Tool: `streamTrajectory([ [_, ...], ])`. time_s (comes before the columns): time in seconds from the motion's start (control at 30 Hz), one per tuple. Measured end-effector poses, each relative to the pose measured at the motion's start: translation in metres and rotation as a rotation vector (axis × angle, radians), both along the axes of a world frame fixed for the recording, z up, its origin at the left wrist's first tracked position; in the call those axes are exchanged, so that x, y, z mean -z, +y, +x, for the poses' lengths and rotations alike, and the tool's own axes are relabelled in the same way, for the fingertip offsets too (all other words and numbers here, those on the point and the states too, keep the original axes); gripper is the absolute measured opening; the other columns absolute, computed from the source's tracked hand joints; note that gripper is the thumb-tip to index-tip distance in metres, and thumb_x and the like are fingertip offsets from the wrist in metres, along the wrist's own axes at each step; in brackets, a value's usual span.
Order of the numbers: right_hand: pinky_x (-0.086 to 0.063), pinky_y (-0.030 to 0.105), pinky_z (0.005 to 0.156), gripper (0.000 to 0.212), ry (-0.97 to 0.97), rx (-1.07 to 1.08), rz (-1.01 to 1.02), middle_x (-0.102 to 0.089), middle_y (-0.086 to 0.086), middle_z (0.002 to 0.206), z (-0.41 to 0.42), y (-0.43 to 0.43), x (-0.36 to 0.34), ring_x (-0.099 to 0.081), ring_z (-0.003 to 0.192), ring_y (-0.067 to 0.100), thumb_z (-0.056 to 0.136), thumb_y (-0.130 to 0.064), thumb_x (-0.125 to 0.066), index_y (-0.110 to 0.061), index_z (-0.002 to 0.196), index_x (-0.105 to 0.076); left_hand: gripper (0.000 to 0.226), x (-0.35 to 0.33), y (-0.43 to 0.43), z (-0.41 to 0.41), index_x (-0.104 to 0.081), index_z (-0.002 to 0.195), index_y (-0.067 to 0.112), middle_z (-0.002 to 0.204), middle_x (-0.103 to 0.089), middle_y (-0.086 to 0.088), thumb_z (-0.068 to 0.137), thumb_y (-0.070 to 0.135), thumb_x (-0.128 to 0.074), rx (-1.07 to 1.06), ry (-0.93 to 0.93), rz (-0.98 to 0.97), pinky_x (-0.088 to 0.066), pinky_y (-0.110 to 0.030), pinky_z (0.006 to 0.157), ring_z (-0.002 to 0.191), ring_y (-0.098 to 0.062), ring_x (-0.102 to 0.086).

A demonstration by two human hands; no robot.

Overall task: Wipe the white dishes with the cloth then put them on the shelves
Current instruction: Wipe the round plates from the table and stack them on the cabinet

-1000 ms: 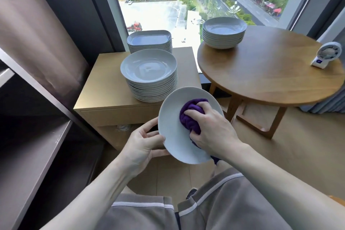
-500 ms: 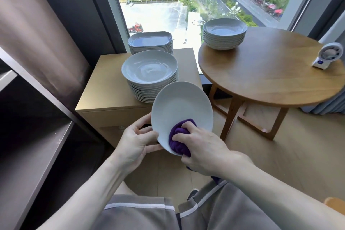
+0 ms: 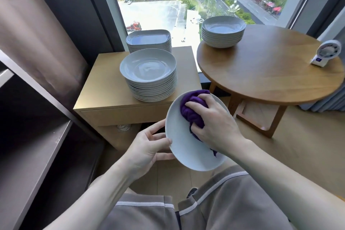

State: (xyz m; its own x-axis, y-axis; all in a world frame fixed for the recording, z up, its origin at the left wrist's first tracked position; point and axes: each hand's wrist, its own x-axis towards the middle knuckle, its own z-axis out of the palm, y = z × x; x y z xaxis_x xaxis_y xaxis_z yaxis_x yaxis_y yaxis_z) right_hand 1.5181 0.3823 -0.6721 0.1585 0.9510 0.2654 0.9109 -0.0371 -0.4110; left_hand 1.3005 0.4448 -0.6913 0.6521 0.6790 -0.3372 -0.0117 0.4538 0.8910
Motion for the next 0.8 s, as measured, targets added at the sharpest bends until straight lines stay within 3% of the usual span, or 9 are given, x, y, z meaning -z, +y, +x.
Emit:
streamTrajectory([
  [0.13,-0.05,0.04,0.092,0.059,0.005,0.073,-0.095,-0.041,-0.001,0.144,0.008,0.002,0.002,-0.047,0.125,0.026,0.088,-0.037,-0.067,-0.034,0.144,-0.049,0.068,-0.001,0.004,-0.004,-0.059,0.144,0.026,0.122,-0.075,-0.019,0.08,0.012,-0.081,-0.027,0.011,0.016,-0.064,-0.043,0.077,0.099,-0.033,-0.076],
  [0.33,-0.04,0.03,0.083,0.059,0.025,0.121,-0.147,-0.041,-0.002,0.143,0.014,0.002,0.007,-0.052,0.117,0.026,0.088,-0.036,-0.066,-0.034,0.144,-0.049,0.068,-0.005,0.016,-0.011,-0.061,0.142,0.024,0.122,-0.074,-0.021,0.078,0.008,-0.078,-0.11,-0.017,0.043,-0.064,-0.045,0.076,0.093,-0.031,-0.077],
  [0.57,-0.049,0.032,0.092,0.058,0.126,-0.019,-0.182,-0.043,-0.011,0.139,0.014,-0.001,0.004,-0.054,0.116,0.021,0.083,-0.042,-0.063,-0.038,0.14,-0.052,0.062,-0.01,0.025,-0.022,-0.064,0.138,0.025,0.122,-0.074,-0.019,0.08,0.005,-0.075,-0.194,-0.049,0.05,-0.064,-0.044,0.076,0.1,-0.033,-0.077],
  [0.73,-0.048,0.032,0.102,0.056,0.316,-0.129,-0.048,-0.043,-0.017,0.14,0.013,-0.003,-0.005,-0.051,0.123,0.014,0.081,-0.042,-0.061,-0.039,0.137,-0.055,0.051,-0.017,0.033,-0.024,-0.069,0.133,0.022,0.129,-0.072,-0.015,0.087,0.001,-0.072,-0.284,-0.106,0.037,-0.064,-0.045,0.079,0.11,-0.036,-0.073],
  [0.8,-0.045,0.023,0.102,0.056,0.366,-0.111,0.062,-0.044,-0.017,0.14,0.016,-0.002,-0.008,-0.049,0.125,0.01,0.081,-0.039,-0.064,-0.037,0.137,-0.056,0.052,-0.022,0.038,-0.021,-0.064,0.139,0.019,0.131,-0.071,-0.015,0.092,-0.002,-0.063,-0.335,-0.119,0.014,-0.064,-0.047,0.081,0.111,-0.037,-0.073],
])
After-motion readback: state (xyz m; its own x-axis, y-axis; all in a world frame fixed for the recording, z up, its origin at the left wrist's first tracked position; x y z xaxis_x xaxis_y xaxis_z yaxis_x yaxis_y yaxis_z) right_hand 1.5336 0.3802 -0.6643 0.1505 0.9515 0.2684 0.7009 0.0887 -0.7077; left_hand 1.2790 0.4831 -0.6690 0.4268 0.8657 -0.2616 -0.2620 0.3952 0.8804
